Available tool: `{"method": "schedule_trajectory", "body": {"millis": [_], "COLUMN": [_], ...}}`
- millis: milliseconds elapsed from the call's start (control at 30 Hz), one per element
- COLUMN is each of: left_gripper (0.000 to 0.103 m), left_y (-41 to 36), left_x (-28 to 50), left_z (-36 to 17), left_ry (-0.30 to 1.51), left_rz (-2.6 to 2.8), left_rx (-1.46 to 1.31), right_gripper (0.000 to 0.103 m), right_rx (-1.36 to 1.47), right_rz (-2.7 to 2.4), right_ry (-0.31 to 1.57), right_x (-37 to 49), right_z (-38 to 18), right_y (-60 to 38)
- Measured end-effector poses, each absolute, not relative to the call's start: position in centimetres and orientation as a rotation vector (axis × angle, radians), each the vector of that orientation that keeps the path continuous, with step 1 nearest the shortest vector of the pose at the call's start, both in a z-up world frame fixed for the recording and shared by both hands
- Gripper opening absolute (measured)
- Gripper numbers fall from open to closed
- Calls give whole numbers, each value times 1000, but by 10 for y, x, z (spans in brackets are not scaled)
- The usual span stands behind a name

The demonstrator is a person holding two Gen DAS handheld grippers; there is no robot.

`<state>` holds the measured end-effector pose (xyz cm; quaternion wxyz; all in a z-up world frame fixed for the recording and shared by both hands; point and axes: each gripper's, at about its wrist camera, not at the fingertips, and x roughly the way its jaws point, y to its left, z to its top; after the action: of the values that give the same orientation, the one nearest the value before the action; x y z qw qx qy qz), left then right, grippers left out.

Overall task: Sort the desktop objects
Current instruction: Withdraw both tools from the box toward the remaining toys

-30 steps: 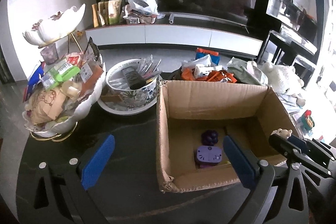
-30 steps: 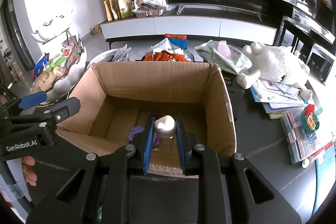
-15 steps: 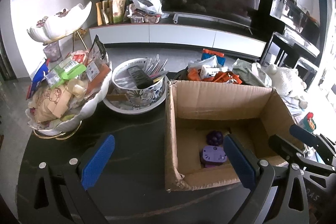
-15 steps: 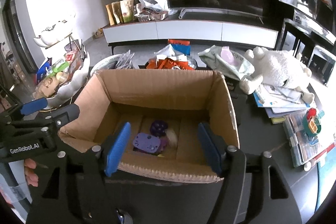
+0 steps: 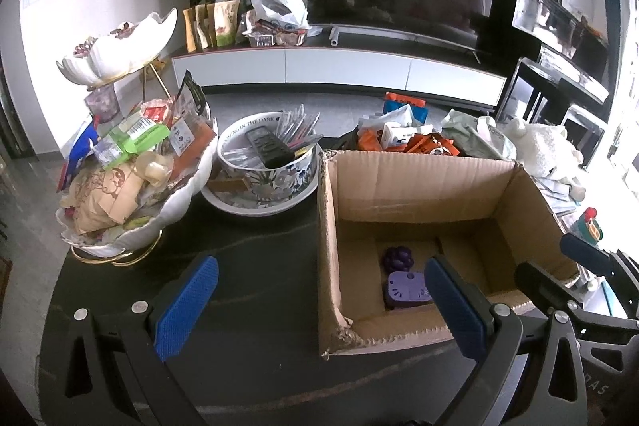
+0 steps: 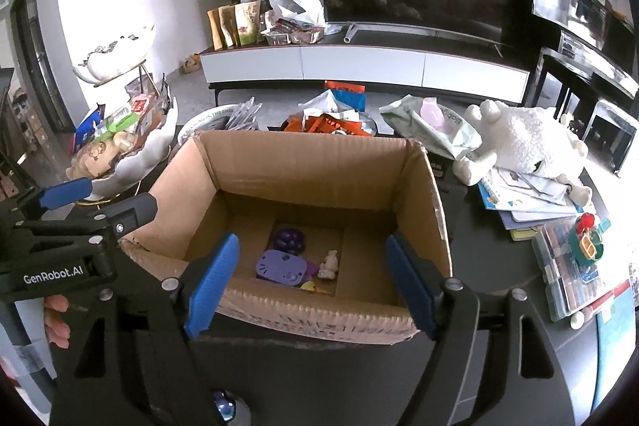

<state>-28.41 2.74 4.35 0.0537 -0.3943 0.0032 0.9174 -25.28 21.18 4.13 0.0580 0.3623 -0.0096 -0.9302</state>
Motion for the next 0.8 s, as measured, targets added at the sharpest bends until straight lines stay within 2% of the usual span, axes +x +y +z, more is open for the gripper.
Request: {"method": "schedule_trajectory", "body": {"millis": [800], "left_gripper": [102], "left_y": [30], "left_x": [-249], "left_z": [51], "left_ry": [45], "left_rz": [2782], "left_rx": [-1177], "right_gripper": [75], "right_rx": [1071], "right_rz": [-2824], "right_ry": [3], "right_x": [-208], "right_z": [48], "right_y": [209]}}
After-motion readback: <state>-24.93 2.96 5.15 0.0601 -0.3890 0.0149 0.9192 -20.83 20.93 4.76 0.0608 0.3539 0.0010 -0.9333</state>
